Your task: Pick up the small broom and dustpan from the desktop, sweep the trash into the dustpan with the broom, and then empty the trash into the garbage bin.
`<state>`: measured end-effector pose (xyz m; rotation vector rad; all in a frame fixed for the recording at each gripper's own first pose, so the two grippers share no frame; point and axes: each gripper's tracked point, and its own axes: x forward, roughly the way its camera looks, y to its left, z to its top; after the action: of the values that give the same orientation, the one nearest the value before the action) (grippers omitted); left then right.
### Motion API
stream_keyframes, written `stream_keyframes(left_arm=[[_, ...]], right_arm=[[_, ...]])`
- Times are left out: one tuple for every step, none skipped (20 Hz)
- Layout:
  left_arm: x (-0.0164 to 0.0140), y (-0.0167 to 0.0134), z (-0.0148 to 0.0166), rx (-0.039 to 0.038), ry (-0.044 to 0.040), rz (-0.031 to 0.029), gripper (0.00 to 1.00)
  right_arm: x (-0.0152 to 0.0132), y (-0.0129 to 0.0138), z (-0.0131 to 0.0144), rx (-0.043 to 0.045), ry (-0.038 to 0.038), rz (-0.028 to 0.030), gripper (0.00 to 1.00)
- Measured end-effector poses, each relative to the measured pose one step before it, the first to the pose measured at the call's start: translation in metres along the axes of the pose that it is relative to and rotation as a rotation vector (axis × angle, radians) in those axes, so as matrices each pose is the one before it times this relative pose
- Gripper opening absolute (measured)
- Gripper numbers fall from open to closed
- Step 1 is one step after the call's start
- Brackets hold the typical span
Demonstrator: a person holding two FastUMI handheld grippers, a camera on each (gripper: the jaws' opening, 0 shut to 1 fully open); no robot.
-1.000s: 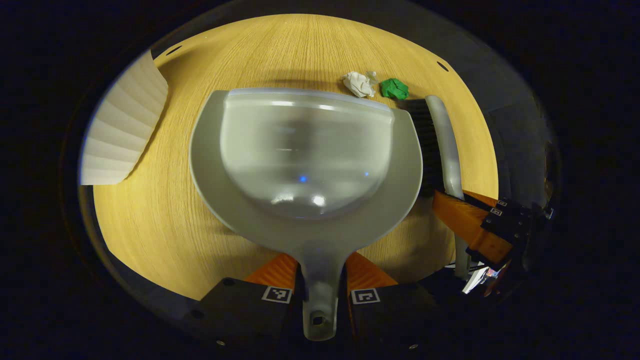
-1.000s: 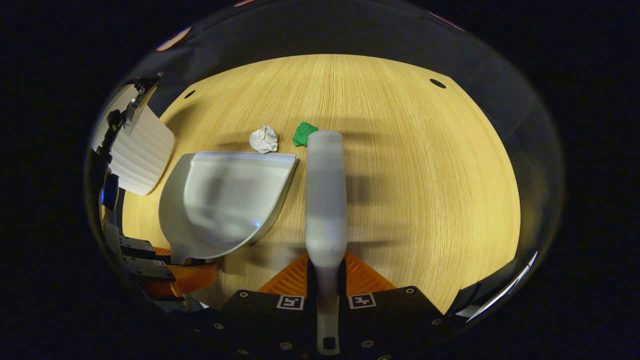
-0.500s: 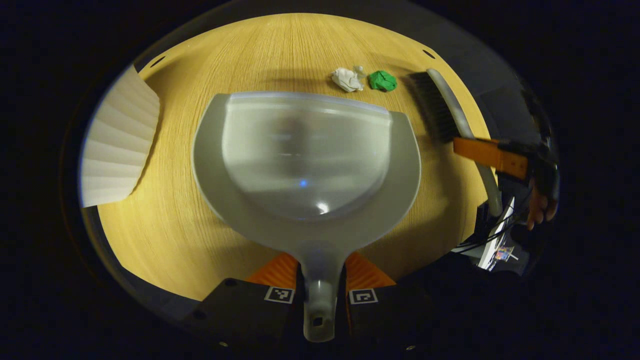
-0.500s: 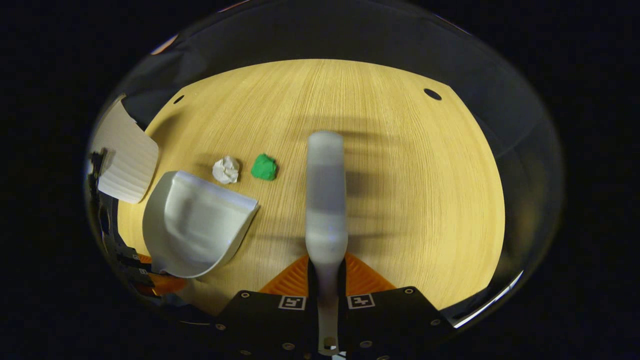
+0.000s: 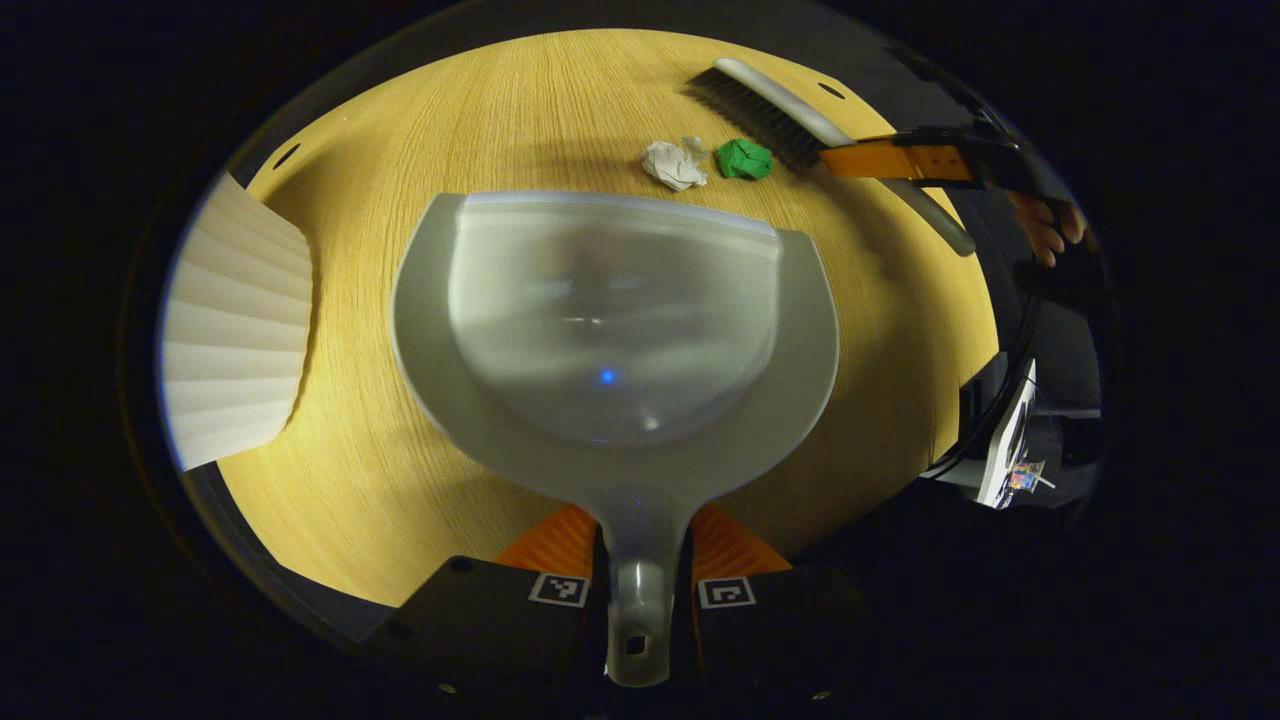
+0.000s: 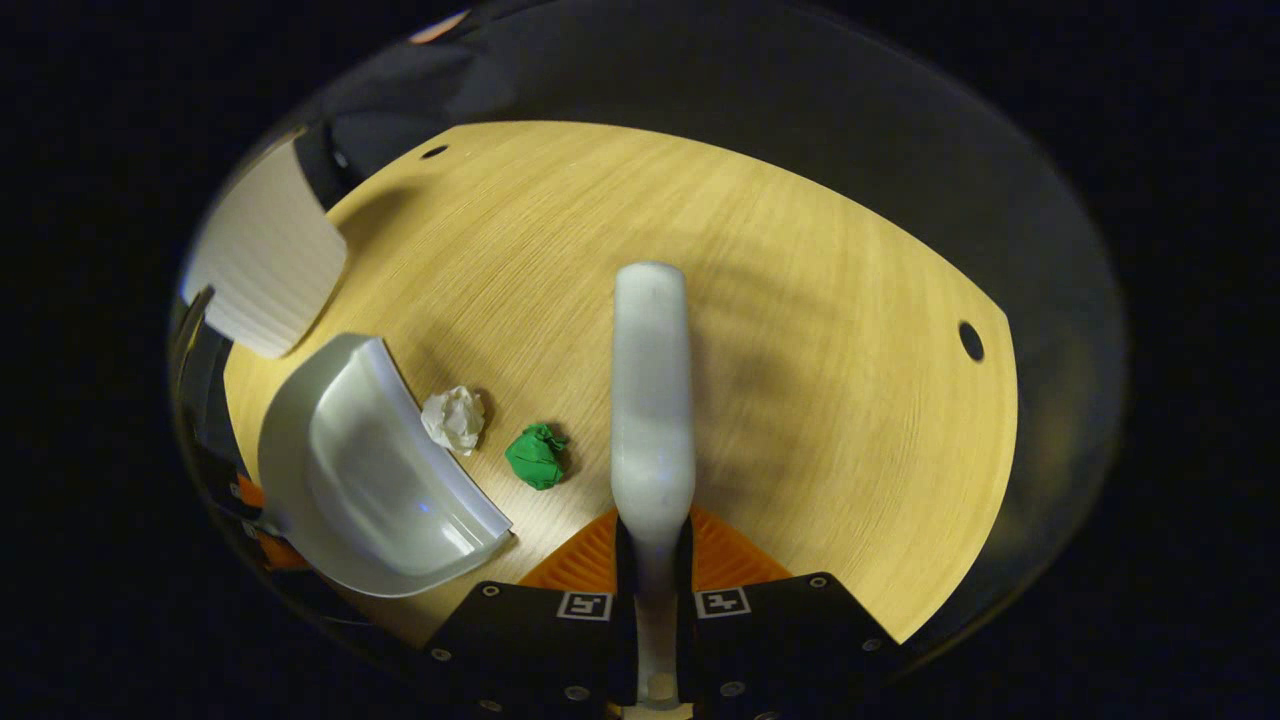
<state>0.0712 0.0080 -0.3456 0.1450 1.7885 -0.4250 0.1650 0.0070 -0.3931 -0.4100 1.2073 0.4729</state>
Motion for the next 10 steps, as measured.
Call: stream_keyframes(left_arm=[[0.00036, -0.00037, 0.00030, 0.00642, 0.00412, -0.00584, 0.25], [-0.00049, 0.00193, 0.00039, 0.00315, 0.00317, -0.00466, 0.25], [0.00057, 0.00156, 0.00023, 0.00058, 0.00687, -0.00692, 0.25], [-0.00307, 0.00036, -0.00060, 0.00160, 0.00561, -0.00016, 0.25], [-0.00215, 0.00025, 0.00093, 0.00692, -0.00463, -0.00030, 0.26], [0.00186, -0.00006, 0.00002, 0.00121, -0.00334, -0.00005, 0.25], [0.00131, -0.00079, -0.00060, 0.00030, 0.00157, -0.00337, 0.25], [0.00067, -0.00102, -0.00068, -0.00694, -0.00348, -0.00154, 0.25], [0.00097, -0.00039, 0.00038, 0.00006, -0.00413, 0.00110, 0.25], [-0.00036, -0.00089, 0.00000, -0.00760, -0.00183, -0.00194, 0.25]], right_arm=[[0.00226, 0.00862, 0.00303, -0.04997, -0.00031, 0.04234, 0.16], [0.00113, 0.01611, -0.00047, -0.02388, 0.01604, 0.06754, 0.15], [-0.00126, 0.01486, -0.00178, -0.01015, 0.02416, 0.07126, 0.16], [-0.00097, 0.01371, 0.00075, -0.02473, 0.00632, 0.05020, 0.17], [-0.00146, 0.00958, -0.00168, -0.02707, 0.01202, 0.04128, 0.16], [-0.00199, 0.00885, -0.00566, -0.03532, 0.01437, 0.03898, 0.16], [0.00058, 0.00835, -0.00318, -0.03343, 0.01847, 0.02761, 0.16], [-0.00107, 0.00629, 0.00032, -0.02428, 0.01078, 0.02480, 0.17], [-0.00179, 0.00073, -0.00182, -0.01032, 0.01101, 0.02111, 0.17], [-0.00121, 0.00287, -0.00109, -0.00853, 0.00720, 0.02716, 0.17]])
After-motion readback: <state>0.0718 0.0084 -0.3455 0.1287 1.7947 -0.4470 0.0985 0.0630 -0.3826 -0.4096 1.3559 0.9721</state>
